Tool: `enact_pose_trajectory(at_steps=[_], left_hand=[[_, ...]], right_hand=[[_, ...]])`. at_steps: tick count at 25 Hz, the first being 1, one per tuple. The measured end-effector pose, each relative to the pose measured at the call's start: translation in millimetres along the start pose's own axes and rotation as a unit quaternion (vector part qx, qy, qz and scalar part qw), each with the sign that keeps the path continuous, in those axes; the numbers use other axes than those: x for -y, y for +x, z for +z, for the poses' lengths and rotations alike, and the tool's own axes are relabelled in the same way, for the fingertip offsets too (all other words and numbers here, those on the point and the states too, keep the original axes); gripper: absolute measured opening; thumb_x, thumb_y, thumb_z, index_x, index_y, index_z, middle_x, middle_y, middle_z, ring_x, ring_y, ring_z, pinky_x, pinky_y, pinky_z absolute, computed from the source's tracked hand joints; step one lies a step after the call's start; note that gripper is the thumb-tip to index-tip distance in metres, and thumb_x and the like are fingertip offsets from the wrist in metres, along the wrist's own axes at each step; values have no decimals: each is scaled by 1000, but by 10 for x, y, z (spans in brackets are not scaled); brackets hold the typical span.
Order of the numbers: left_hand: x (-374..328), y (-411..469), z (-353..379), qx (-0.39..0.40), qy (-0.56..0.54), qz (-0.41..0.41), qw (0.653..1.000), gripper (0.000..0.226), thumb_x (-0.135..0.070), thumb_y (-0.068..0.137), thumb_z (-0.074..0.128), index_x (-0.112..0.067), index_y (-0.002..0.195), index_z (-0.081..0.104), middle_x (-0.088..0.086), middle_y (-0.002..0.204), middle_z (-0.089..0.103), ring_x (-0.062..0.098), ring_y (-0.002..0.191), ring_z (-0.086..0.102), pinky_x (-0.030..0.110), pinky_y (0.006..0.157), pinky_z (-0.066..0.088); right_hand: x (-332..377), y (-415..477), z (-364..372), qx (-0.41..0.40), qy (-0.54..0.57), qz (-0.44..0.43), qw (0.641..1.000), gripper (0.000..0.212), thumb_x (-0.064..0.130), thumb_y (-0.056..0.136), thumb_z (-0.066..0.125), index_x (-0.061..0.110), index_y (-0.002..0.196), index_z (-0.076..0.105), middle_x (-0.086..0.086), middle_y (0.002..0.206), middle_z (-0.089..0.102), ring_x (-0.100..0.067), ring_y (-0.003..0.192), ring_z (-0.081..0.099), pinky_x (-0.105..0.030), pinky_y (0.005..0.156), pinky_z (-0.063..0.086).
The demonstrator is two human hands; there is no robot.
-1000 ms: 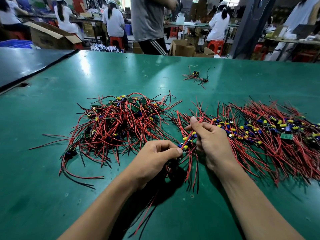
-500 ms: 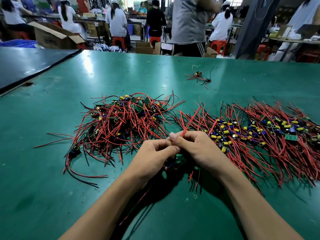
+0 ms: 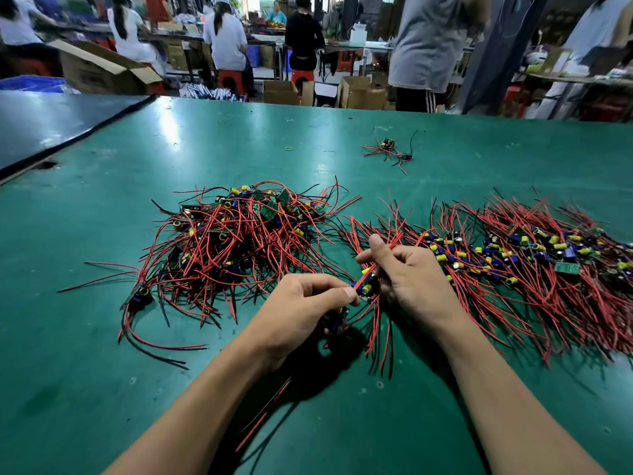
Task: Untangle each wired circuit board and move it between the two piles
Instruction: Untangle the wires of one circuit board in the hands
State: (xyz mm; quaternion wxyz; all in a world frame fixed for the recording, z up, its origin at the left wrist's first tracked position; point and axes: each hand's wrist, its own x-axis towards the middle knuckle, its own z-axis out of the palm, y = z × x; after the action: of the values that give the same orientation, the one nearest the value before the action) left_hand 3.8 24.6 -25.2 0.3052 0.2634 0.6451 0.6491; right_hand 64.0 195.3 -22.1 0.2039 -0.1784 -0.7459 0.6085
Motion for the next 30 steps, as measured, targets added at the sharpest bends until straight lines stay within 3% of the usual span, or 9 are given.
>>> enact_pose_trajectory(at_steps=[4,6,9,12,16,20,22,26,30], left_hand=[[3,13,12,10,-6,-3,1000,13,-18,87,70,-12,78,77,3,70,63,16,60,50,24,57,41],[11,26,6,15,-2,-4,1000,12,-18,87,70,-12,78,77,3,71,63,17,61,50,24,57,41],[30,28,-26,25,3,-2,1000,12,-18,87,70,-10,80,77,6,71,60,20,64,50,25,58,41],[55,29,-33,18,21,3,1000,12,-19,87,71,-9,82,77,2,66,58,17,60,50,22,53,42],[89,50,-7,-28,31,14,999,15,-21,89,69,-9,83,76,0,64,60,12,56,52,20,51,43],[47,92,-15,-109,-75,-28,991,37,-39,97,55,-9,87,75,7,72,68,18,59,63,28,52,52],[14,116,-31,-125,-135,-47,982,48,-46,99,47,-7,93,74,9,80,71,25,66,66,32,54,56],[-9,133,-46,-116,-168,-47,978,58,-52,101,34,-5,104,69,5,75,73,22,62,67,28,53,54],[-8,138,-58,-111,-175,-50,977,61,-57,99,28,-11,113,66,13,92,75,23,72,66,32,60,57]], right_hand=[[-1,30,15,-23,36,50,998,55,49,104,43,8,89,76,4,44,38,-8,34,29,-16,38,22],[31,49,20,-24,132,102,986,57,50,104,43,8,79,73,2,47,34,-9,34,26,-17,38,21],[97,69,-58,44,305,188,932,60,48,103,43,13,58,62,2,54,35,-6,32,25,-18,35,27],[130,69,-135,111,357,202,905,50,42,94,51,13,54,58,0,60,34,-5,29,23,-18,36,26],[120,62,-77,93,331,211,915,57,61,91,50,13,77,76,6,57,40,-2,34,25,-15,32,21],[68,77,-41,43,261,181,947,76,74,76,57,7,108,72,6,63,43,-3,39,26,-17,34,22],[51,82,-29,30,252,165,953,74,73,78,57,7,106,72,6,62,44,-4,38,27,-18,35,22],[50,61,16,20,212,126,969,64,65,80,59,7,103,72,5,62,43,-6,39,28,-19,38,21],[49,-39,74,6,40,-37,999,37,54,82,72,18,89,76,12,62,57,-3,51,47,-14,49,38]])
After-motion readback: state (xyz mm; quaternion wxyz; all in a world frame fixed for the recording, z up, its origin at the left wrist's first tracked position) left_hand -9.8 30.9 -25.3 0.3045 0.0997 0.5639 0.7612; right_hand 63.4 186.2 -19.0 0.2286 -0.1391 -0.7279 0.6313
